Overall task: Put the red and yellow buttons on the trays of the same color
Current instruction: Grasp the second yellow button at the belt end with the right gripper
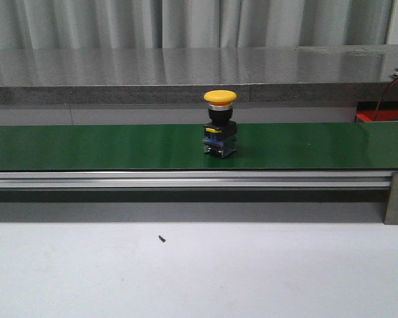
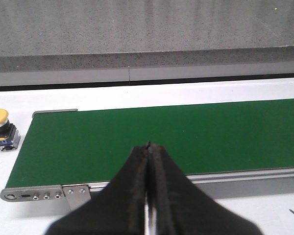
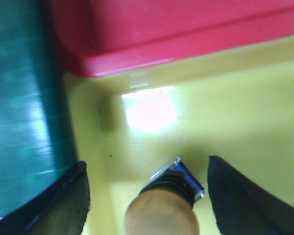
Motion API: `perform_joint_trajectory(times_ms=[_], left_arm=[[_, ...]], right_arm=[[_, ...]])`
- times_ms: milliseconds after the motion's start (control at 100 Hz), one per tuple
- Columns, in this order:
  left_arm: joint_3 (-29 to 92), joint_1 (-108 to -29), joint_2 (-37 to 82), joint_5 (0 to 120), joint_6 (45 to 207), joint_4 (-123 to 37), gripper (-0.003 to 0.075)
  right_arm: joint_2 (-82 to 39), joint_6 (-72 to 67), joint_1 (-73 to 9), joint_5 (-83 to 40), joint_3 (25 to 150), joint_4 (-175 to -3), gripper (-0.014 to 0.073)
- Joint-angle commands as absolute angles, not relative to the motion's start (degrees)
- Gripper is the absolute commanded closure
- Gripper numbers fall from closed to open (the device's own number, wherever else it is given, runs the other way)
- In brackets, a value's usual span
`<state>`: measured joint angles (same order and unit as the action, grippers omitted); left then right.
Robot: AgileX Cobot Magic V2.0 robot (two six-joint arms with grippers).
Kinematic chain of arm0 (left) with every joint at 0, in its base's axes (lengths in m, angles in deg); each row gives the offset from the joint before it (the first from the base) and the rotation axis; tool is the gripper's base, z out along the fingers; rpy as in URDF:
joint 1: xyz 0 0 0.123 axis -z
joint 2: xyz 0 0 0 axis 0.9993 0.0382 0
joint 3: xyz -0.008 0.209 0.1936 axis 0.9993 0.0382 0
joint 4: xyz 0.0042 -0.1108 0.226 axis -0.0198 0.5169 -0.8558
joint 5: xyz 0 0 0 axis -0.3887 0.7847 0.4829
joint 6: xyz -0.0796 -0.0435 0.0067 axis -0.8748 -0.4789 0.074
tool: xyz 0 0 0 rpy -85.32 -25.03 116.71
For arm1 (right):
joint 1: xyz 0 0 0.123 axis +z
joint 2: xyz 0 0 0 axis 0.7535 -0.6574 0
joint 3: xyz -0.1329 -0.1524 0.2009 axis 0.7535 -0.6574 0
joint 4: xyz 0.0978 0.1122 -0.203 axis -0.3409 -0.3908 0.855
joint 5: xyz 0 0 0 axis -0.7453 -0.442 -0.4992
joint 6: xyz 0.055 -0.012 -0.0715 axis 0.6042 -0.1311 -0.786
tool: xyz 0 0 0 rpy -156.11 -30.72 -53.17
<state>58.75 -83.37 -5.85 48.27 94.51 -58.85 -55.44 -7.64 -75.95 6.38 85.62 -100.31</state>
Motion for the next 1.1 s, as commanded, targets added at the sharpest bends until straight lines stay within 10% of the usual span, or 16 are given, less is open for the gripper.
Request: perform_joint_trajectory(times_ms=[0,1090], left_arm=[[57.2,-82.9,-5.6,53.0,94.5,-58.1,0.0740],[57.2,-82.9,-5.6,53.0,94.5,-58.1,0.0740]], right_arm=[[-49.6,-7.8,-75.6,7.7,88.5,-103.6,0.0075],[-50.7,-20.9,-40.7,5.9,94.8,-103.8,0.0075]])
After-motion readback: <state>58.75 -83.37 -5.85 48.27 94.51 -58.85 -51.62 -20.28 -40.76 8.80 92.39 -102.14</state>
